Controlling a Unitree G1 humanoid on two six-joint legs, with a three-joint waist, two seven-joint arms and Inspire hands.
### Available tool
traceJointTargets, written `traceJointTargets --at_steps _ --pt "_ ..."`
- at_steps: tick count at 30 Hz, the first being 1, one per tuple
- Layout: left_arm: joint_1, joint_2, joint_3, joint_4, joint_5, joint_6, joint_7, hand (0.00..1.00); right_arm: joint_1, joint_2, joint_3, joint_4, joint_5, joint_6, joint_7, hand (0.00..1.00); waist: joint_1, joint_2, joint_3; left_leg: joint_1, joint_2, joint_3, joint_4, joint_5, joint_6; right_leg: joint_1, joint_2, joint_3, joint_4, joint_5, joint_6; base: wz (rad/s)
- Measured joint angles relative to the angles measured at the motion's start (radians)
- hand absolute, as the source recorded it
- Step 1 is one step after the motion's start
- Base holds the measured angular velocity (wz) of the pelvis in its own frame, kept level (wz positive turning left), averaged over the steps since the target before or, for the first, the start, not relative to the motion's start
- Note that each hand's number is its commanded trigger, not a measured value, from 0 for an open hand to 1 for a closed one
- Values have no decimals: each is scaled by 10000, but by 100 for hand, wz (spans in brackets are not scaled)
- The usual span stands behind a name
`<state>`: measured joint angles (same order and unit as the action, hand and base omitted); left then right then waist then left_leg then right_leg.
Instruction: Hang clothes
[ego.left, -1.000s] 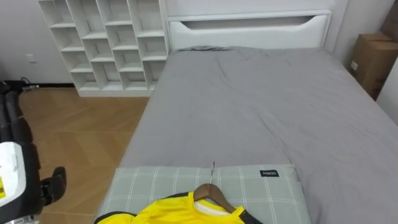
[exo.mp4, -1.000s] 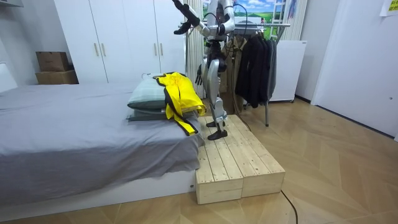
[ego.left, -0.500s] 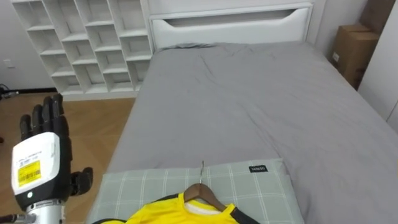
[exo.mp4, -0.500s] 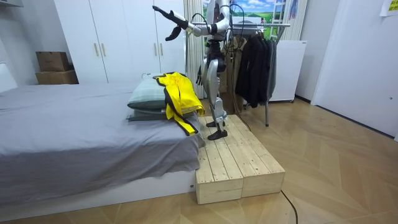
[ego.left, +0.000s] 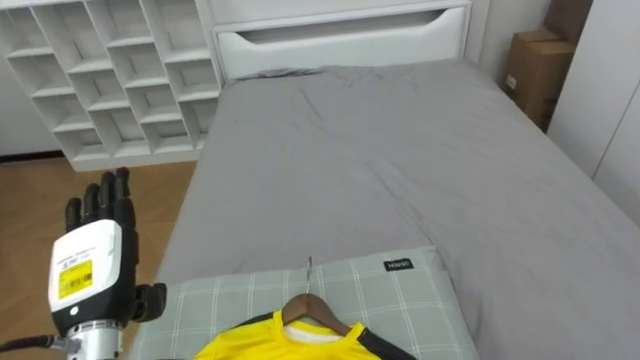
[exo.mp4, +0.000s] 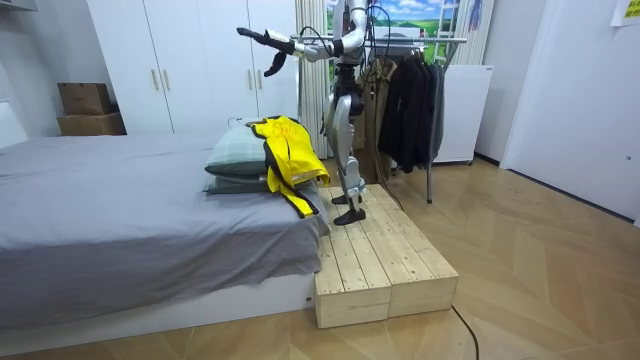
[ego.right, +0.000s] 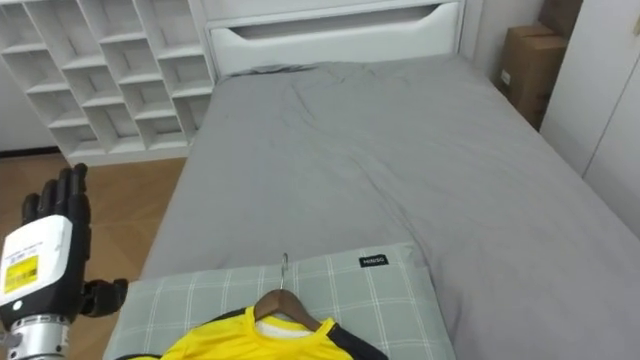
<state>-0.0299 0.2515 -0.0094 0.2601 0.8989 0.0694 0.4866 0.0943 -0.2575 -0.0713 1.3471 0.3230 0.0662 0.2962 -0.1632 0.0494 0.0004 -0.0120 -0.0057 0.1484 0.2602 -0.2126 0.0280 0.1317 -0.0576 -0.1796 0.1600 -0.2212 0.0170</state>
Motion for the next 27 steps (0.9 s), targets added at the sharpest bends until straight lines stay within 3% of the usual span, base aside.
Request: traceJointTargets --at_steps 5,14,20,27 --pt "-1018 69 -390 962 61 215 -110 0 -198 -55 98 144 -156 14 -165 0 1 6 0 -278 29 44 41 33 8 -342 -3 51 112 28 -12 -4" --pt "-2770 176 -894 2922 -19 117 -289 0 -743 -218 529 116 -130 85 -295 0 -56 160 174 -1322 216 115 509 46 30 -1208 96 115 297 170 -75 -1" --pt "-3807 183 -972 4315 -28 -142 -282 0 -1171 -287 996 52 -94 -128 -459 0 -153 204 206 -2043 328 116 870 58 49 -1902 151 115 582 171 -80 -1" --pt "-4884 308 -1128 5930 -596 -781 -334 0 -1691 -296 1397 103 64 -330 -530 0 -275 92 405 -2856 467 181 1190 91 105 -2989 140 237 1370 112 -103 -5"
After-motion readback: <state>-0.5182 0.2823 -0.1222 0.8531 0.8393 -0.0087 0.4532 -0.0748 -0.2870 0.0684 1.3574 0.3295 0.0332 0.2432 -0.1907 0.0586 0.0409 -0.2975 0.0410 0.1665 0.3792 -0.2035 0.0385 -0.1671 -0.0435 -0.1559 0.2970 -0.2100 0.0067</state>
